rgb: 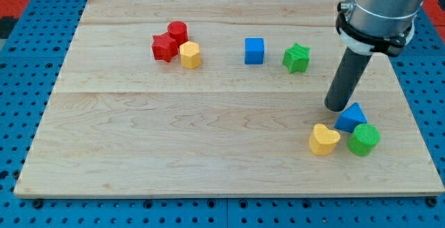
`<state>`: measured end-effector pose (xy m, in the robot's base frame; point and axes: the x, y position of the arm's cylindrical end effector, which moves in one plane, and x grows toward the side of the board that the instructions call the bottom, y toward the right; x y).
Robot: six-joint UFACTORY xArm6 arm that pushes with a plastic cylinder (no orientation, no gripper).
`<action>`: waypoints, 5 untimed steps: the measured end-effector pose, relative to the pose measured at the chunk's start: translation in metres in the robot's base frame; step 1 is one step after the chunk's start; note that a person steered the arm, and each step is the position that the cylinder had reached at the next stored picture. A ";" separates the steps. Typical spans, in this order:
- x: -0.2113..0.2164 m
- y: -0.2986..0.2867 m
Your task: Slide the green star down
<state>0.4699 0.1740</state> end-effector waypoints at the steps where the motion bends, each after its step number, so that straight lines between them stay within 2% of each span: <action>1: -0.025 0.000; 4: -0.138 -0.005; 5: -0.168 -0.030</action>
<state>0.3021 0.1436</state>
